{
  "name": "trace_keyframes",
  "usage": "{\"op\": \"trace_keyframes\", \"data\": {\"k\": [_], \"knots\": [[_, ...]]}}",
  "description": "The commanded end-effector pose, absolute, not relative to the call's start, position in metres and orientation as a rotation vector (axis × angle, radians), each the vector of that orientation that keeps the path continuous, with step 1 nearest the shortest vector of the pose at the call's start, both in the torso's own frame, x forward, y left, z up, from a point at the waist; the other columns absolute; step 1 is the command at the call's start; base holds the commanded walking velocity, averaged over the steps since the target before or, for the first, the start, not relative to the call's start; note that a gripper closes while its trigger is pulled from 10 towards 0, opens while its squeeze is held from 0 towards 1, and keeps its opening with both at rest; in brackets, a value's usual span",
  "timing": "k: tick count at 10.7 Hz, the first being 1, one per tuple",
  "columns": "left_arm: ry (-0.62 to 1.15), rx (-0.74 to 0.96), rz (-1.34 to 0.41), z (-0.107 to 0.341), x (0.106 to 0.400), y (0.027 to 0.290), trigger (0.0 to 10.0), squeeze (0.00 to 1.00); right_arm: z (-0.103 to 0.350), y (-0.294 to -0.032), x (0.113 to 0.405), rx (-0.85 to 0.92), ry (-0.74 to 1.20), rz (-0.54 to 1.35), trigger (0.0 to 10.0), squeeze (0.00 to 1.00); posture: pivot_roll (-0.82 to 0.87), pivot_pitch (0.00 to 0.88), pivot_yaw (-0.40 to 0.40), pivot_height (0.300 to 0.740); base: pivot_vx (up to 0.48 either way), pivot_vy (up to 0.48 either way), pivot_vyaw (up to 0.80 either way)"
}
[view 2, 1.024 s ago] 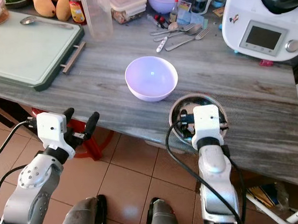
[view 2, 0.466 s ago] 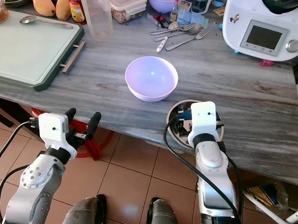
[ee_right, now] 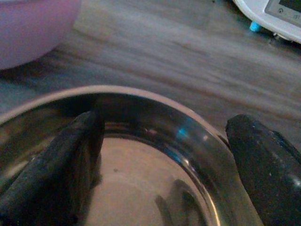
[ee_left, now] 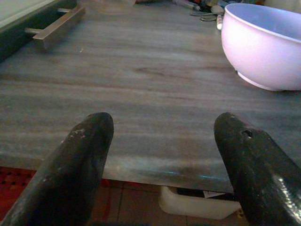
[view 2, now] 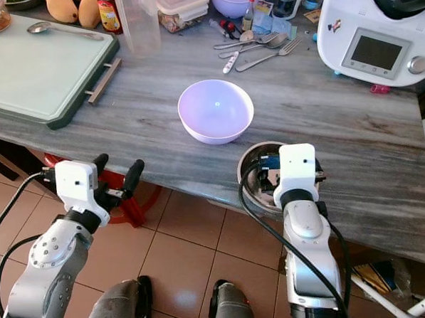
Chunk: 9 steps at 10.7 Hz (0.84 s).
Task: Setting the table
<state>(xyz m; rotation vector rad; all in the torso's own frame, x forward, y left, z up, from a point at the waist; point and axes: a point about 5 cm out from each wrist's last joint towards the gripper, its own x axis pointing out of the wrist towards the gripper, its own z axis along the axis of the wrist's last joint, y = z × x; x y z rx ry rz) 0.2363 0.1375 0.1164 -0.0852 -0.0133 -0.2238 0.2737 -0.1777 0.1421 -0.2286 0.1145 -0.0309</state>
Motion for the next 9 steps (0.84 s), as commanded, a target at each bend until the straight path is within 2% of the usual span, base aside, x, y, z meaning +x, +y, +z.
{"op": "trace_keyframes", "data": {"k": [1, 5, 9], "knots": [[-0.007, -0.077, -0.221, 0.117, 0.234, 0.138, 10.0, 0.0, 0.143, -0.181, 0.27, -0.211, 0.122, -0.049, 10.0, 0.0, -0.02, 0.223, -0.013, 0.74, 0.0, 0.0, 0.0], [-0.005, -0.078, -0.219, 0.116, 0.235, 0.138, 10.0, 0.0, 0.138, -0.165, 0.279, -0.137, 0.154, 0.04, 10.0, 0.0, -0.02, 0.218, -0.011, 0.74, 0.0, 0.0, 0.0], [0.004, -0.106, -0.202, 0.115, 0.236, 0.137, 10.0, 0.0, 0.146, -0.161, 0.29, -0.127, 0.125, 0.078, 10.0, 0.0, -0.02, 0.22, -0.014, 0.74, 0.0, 0.0, 0.0]]}}
